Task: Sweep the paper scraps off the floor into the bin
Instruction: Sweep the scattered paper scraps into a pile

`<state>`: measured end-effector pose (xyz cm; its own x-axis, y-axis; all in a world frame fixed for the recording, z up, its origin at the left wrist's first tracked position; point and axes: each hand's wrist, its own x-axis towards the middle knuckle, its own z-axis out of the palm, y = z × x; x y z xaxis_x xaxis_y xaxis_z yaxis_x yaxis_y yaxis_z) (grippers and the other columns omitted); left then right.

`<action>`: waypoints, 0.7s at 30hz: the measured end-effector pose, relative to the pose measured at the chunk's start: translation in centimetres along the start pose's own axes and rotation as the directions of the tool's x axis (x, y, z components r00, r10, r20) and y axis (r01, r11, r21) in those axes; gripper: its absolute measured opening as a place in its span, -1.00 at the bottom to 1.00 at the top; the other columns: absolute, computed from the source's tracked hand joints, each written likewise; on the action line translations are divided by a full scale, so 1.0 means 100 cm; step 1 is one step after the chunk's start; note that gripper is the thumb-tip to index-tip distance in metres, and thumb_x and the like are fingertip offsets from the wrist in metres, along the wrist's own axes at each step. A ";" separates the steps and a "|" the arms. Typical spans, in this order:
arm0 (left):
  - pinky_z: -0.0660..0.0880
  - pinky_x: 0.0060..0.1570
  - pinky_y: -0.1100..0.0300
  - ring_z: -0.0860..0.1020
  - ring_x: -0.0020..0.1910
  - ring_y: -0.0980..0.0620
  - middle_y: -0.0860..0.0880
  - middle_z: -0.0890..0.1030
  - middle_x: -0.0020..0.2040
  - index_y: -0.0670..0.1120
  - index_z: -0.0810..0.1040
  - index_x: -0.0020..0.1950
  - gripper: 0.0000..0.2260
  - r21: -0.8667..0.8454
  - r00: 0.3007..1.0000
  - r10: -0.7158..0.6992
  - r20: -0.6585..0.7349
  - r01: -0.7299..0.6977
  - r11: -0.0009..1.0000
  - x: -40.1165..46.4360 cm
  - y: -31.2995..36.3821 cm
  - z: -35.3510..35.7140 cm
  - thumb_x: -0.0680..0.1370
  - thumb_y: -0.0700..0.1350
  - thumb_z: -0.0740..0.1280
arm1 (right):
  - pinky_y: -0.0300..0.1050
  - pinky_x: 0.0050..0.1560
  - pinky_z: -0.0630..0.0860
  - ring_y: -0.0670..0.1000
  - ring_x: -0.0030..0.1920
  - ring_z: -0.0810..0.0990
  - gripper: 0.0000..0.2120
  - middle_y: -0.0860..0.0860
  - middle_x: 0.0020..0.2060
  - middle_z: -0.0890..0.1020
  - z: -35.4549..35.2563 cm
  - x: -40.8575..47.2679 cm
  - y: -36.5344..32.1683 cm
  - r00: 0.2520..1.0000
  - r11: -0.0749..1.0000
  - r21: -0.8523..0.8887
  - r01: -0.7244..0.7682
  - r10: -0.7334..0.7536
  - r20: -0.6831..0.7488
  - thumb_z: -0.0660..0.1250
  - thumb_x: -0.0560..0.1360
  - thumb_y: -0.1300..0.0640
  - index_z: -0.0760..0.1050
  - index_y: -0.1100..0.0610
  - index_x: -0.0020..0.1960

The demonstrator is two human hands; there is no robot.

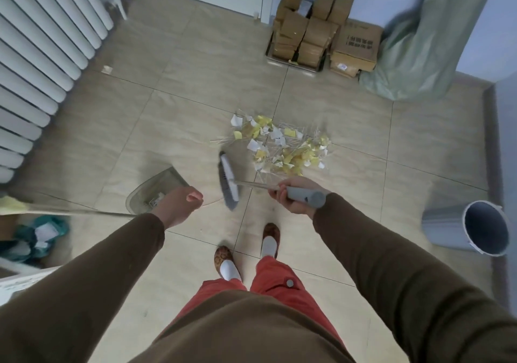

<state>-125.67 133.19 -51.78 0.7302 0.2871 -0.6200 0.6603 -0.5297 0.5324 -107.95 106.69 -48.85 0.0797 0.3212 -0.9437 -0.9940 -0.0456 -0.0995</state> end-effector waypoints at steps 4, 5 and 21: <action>0.41 0.04 0.14 0.54 0.06 0.03 0.00 0.61 0.09 -0.05 0.61 0.19 -0.80 -0.022 1.000 -0.007 -0.008 0.006 1.000 0.000 -0.011 -0.010 0.60 -0.09 0.32 | -0.28 -0.64 0.46 -0.09 -0.60 0.45 -0.86 0.18 -0.23 0.53 -0.013 -0.023 0.011 0.994 0.998 -0.046 0.049 -0.053 -0.095 0.14 0.63 0.25 0.30 0.20 0.18; 0.44 0.03 0.13 0.56 0.04 0.02 0.00 0.61 0.08 -0.04 0.62 0.18 -0.81 -0.027 1.000 -0.009 -0.016 0.009 1.000 0.000 -0.013 -0.013 0.59 -0.09 0.33 | -0.28 -0.64 0.46 -0.10 -0.60 0.45 -0.88 0.16 -0.27 0.55 -0.021 -0.033 0.014 0.995 0.999 -0.024 0.039 -0.041 -0.089 0.16 0.63 0.22 0.32 0.23 0.15; 0.49 0.08 0.11 0.58 0.07 -0.01 0.02 0.63 0.11 0.04 0.57 0.21 -0.65 0.314 0.975 0.003 -0.221 0.068 0.947 -0.038 -0.071 -0.189 0.48 0.12 0.46 | -0.32 -0.64 0.44 -0.12 -0.59 0.42 -0.85 0.13 -0.20 0.52 0.047 -0.066 0.033 0.996 0.991 -0.129 0.048 -0.037 0.085 0.16 0.66 0.17 0.36 0.17 0.21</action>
<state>-129.82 150.94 -42.25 0.7528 0.4546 -0.4760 0.6199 -0.7328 0.2806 -112.07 108.84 -41.44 0.1098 0.4015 -0.9093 -0.9711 -0.1515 -0.1842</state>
